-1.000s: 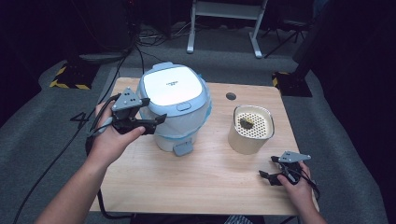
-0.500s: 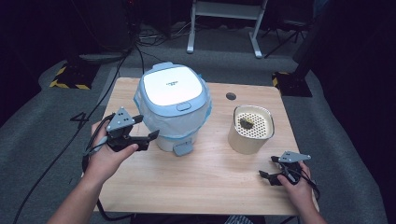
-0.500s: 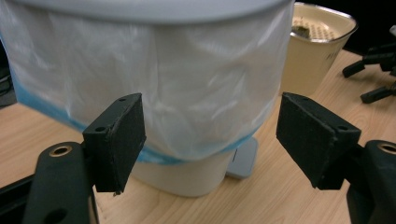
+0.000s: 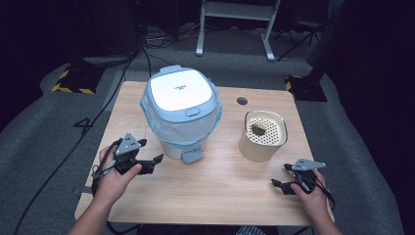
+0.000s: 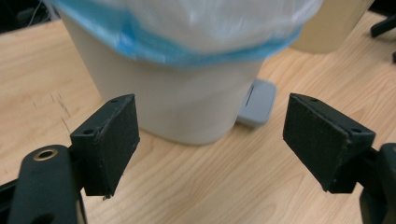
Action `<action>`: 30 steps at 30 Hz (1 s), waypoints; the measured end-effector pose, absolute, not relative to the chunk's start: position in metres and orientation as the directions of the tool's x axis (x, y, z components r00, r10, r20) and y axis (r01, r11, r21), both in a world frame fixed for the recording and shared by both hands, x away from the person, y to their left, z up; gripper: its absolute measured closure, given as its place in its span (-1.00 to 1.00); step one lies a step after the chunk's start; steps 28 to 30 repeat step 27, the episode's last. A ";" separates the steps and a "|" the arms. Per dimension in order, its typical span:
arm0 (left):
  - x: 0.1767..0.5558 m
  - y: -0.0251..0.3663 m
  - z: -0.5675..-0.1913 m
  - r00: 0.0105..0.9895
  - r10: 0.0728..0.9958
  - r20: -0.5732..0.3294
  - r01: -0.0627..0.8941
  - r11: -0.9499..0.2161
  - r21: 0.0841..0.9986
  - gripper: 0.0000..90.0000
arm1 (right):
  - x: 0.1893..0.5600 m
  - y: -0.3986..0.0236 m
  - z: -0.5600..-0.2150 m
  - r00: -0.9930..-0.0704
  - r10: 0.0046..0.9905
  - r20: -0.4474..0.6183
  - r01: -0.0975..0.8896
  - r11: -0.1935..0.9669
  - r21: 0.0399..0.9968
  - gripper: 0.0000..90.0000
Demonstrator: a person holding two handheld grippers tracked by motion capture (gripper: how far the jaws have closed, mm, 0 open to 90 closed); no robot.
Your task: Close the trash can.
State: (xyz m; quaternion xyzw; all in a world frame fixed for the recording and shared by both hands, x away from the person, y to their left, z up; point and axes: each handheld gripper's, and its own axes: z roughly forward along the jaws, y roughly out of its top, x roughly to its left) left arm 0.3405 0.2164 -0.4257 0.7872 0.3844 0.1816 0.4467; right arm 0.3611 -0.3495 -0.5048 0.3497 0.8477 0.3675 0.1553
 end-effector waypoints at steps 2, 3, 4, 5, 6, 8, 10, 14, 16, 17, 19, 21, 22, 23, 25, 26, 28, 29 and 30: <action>0.341 0.218 -0.436 0.630 0.774 -0.065 0.458 -0.303 0.836 -0.61 | 0.361 -0.349 -0.505 -0.707 0.707 -0.006 0.479 0.485 0.732 -0.73; 0.341 0.218 -0.441 0.624 0.778 -0.070 0.466 -0.298 0.833 -0.61 | 0.361 -0.349 -0.505 -0.707 0.707 -0.006 0.479 0.485 0.732 -0.73; 0.340 0.219 -0.447 0.617 0.783 -0.079 0.481 -0.296 0.825 -0.62 | 0.361 -0.349 -0.505 -0.707 0.707 -0.006 0.479 0.485 0.732 -0.73; 0.340 0.219 -0.451 0.610 0.788 -0.087 0.491 -0.289 0.822 -0.63 | 0.361 -0.349 -0.505 -0.707 0.707 -0.006 0.479 0.485 0.732 -0.73; 0.340 0.219 -0.456 0.605 0.791 -0.091 0.501 -0.289 0.816 -0.64 | 0.361 -0.349 -0.505 -0.707 0.707 -0.006 0.479 0.485 0.732 -0.73; 0.341 0.218 -0.466 0.601 0.793 -0.097 0.522 -0.297 0.800 -0.65 | 0.361 -0.349 -0.505 -0.707 0.707 -0.006 0.479 0.485 0.732 -0.73; 0.342 0.218 -0.476 0.594 0.799 -0.096 0.544 -0.311 0.779 -0.65 | 0.361 -0.349 -0.505 -0.707 0.707 -0.005 0.479 0.484 0.732 -0.73; 0.345 0.218 -0.490 0.564 0.821 -0.091 0.602 -0.333 0.726 -0.64 | 0.361 -0.349 -0.505 -0.707 0.707 -0.006 0.479 0.485 0.732 -0.73; 0.346 0.219 -0.495 0.559 0.824 -0.087 0.611 -0.339 0.715 -0.64 | 0.361 -0.349 -0.505 -0.707 0.707 -0.006 0.479 0.485 0.732 -0.73; 0.346 0.219 -0.498 0.556 0.827 -0.078 0.614 -0.346 0.710 -0.64 | 0.361 -0.349 -0.505 -0.707 0.707 -0.006 0.479 0.485 0.732 -0.73; 0.346 0.219 -0.502 0.556 0.830 -0.047 0.614 -0.372 0.697 -0.64 | 0.361 -0.349 -0.505 -0.707 0.707 -0.006 0.479 0.485 0.732 -0.73; 0.346 0.218 -0.504 0.563 0.826 -0.022 0.608 -0.395 0.689 -0.66 | 0.361 -0.349 -0.505 -0.708 0.707 -0.005 0.478 0.485 0.732 -0.73; 0.346 0.218 -0.504 0.563 0.826 -0.022 0.607 -0.395 0.690 -0.66 | 0.361 -0.349 -0.505 -0.707 0.707 -0.006 0.479 0.485 0.732 -0.73; 0.346 0.219 -0.504 0.564 0.826 -0.023 0.607 -0.396 0.689 -0.66 | 0.361 -0.349 -0.505 -0.707 0.707 -0.006 0.479 0.485 0.732 -0.73; 0.346 0.218 -0.504 0.558 0.829 -0.020 0.609 -0.393 0.689 -0.66 | 0.361 -0.349 -0.505 -0.707 0.707 -0.006 0.479 0.485 0.732 -0.73; 0.346 0.218 -0.504 0.555 0.832 -0.020 0.610 -0.391 0.689 -0.66 | 0.361 -0.349 -0.505 -0.707 0.707 -0.006 0.479 0.485 0.732 -0.73; 0.346 0.218 -0.504 0.553 0.833 -0.022 0.612 -0.388 0.690 -0.67 | 0.361 -0.349 -0.505 -0.707 0.707 -0.006 0.479 0.485 0.732 -0.73; 0.346 0.218 -0.504 0.553 0.833 -0.022 0.612 -0.388 0.690 -0.67 | 0.361 -0.349 -0.505 -0.707 0.707 -0.006 0.479 0.485 0.732 -0.73; 0.346 0.218 -0.504 0.553 0.833 -0.022 0.612 -0.388 0.690 -0.67 | 0.361 -0.349 -0.505 -0.707 0.707 -0.006 0.479 0.485 0.732 -0.73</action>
